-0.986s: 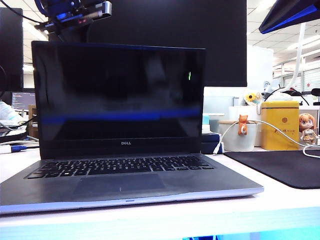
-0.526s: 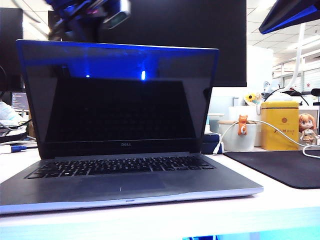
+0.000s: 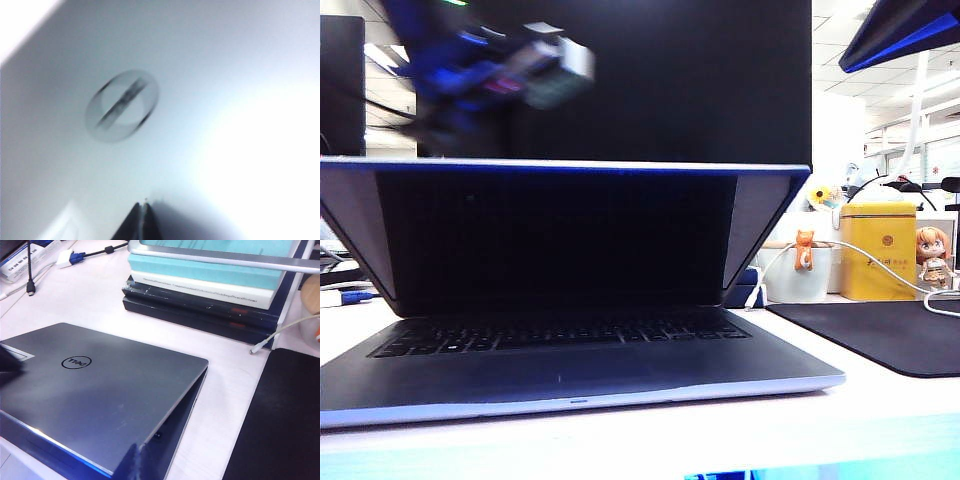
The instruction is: Close the lid of the gray laptop.
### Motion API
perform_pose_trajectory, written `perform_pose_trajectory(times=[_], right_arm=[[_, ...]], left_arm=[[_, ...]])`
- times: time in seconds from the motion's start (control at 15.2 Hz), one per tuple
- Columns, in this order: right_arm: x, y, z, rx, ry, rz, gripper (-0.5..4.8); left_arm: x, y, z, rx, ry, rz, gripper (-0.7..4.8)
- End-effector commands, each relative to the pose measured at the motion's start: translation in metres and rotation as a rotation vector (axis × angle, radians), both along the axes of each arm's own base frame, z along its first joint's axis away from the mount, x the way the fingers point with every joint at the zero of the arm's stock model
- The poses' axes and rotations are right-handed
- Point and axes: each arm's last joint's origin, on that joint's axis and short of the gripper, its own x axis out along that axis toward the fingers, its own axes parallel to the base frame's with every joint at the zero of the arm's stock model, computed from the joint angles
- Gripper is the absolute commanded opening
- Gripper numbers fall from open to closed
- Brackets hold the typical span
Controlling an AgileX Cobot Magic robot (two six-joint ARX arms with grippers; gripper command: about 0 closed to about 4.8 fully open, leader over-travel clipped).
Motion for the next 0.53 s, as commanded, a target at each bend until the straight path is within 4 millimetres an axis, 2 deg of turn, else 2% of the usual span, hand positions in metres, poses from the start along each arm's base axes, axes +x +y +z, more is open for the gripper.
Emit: perform_pose_trajectory(times=[0.07, 0.26, 0.53], right_arm=[[0.000, 0.001, 0.003, 0.009, -0.029, 0.014, -0.05], [0.000, 0.001, 0.003, 0.010, -0.026, 0.016, -0.05], [-0.001, 0.001, 0.003, 0.027, -0.021, 0.042, -0.05]], left_arm=[[-0.024, 0.015, -0.016, -0.037, -0.035, 0.029, -0.06], [-0.039, 0.018, -0.031, -0.124, -0.015, 0.058, -0.06], [-0.043, 0.019, -0.040, -0.138, 0.014, 0.067, -0.06]])
